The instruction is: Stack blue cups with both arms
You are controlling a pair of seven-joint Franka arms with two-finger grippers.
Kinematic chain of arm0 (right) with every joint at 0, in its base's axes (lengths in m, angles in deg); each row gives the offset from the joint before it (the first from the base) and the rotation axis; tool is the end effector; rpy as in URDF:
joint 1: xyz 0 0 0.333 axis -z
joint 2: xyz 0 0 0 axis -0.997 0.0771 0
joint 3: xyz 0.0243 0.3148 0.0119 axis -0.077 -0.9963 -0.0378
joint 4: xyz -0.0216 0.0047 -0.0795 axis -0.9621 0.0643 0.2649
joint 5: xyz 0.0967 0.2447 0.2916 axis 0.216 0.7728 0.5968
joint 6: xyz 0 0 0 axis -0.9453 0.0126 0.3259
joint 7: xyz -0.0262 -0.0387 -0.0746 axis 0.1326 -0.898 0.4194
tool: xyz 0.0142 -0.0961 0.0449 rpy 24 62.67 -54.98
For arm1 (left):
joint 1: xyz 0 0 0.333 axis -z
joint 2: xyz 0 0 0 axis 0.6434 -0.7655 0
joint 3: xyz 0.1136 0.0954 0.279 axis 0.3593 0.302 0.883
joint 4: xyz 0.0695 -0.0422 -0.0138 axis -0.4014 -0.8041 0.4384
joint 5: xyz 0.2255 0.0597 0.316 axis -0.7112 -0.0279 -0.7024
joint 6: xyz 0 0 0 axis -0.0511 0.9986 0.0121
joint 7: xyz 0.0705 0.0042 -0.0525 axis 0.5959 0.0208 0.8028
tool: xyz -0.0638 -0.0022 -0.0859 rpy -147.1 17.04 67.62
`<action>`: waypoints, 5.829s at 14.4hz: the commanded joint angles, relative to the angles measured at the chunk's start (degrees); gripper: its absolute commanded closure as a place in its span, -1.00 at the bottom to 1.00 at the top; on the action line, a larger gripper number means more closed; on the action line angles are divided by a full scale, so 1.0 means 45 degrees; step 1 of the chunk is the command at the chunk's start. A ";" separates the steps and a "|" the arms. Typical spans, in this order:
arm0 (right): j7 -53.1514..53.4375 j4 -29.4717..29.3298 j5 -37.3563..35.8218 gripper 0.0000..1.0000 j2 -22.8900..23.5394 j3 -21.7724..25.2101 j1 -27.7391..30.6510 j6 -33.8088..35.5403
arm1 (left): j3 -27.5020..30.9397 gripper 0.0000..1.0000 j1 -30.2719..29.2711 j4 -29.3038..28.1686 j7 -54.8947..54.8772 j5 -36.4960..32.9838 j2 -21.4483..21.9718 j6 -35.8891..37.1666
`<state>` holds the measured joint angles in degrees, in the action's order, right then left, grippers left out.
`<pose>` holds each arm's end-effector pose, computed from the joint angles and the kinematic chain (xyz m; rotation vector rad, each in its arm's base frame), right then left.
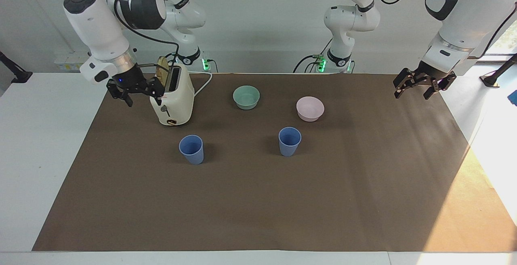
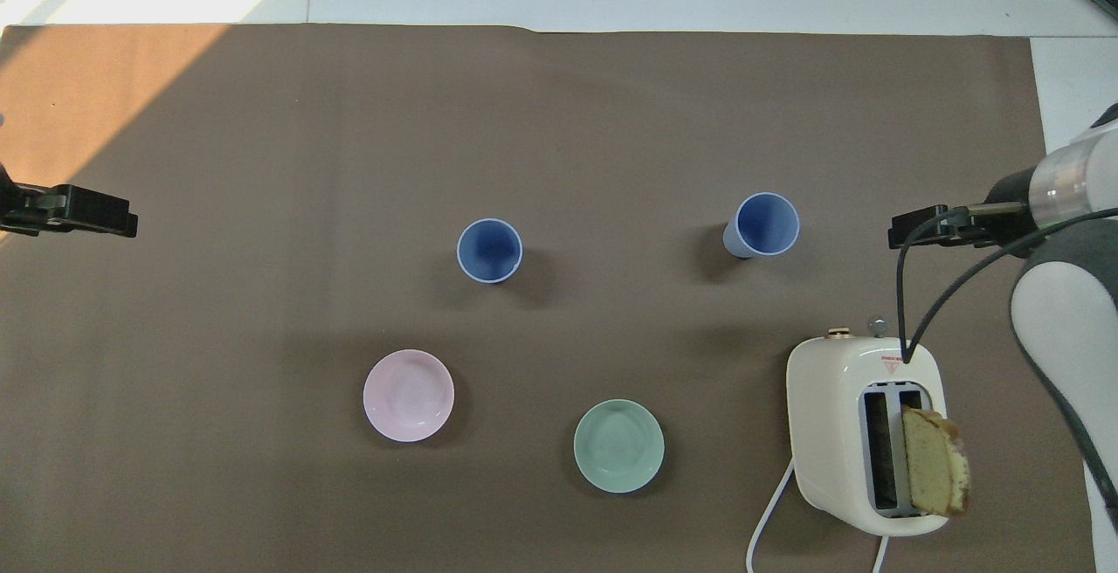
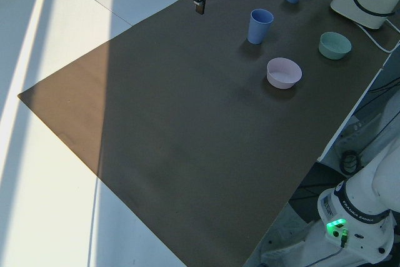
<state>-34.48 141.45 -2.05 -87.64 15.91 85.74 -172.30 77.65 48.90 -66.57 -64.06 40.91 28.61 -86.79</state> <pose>0.5658 -0.0034 0.5193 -3.0978 -0.0035 -0.0329 0.5590 -0.0055 0.6025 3.1048 -0.1295 0.0499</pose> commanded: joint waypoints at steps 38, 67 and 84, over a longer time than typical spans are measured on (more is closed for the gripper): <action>0.6575 -0.4740 -0.0018 1.00 0.4154 -0.1800 -0.4779 -0.0814 | -0.0170 -1.00 -0.0678 0.0727 -0.0858 -0.0152 -0.0097 0.1178; 0.8594 -0.5642 -0.1288 -1.00 0.5371 -0.1683 -0.5452 -0.1383 | -0.0170 -1.00 -0.0678 0.0727 -0.0858 -0.0152 -0.0097 0.1178; 0.1230 -0.3554 -0.1073 -1.00 0.0426 -0.1468 0.0277 0.2844 | -0.0170 -1.00 -0.0678 0.0727 -0.0858 -0.0152 -0.0097 0.1178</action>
<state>-26.54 119.67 -6.92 -82.63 9.78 86.09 -155.73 77.23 46.50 -64.50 -67.48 40.79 28.57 -82.70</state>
